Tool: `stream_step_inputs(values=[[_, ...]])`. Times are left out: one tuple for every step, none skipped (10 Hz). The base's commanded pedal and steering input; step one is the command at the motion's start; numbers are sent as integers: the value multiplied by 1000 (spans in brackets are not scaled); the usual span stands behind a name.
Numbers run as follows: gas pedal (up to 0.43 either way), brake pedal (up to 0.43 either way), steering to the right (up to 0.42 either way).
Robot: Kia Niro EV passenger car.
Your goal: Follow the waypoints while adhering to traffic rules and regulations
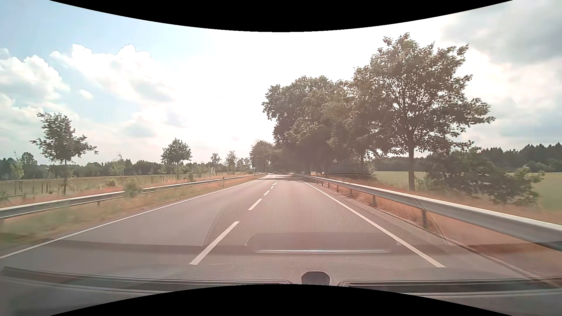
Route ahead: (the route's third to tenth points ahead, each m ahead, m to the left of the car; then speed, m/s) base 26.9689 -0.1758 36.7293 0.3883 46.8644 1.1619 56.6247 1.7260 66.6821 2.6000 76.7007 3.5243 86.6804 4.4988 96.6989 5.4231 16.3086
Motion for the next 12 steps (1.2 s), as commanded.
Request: stream_step_inputs(values=[[150, 0, -4], [150, 0, -4], [150, 0, -4], [150, 0, -4], [150, 0, -4], [150, 0, -4], [150, 0, -4], [150, 0, -4], [150, 0, -4], [150, 0, -4], [150, 0, -4], [157, 0, -4]])
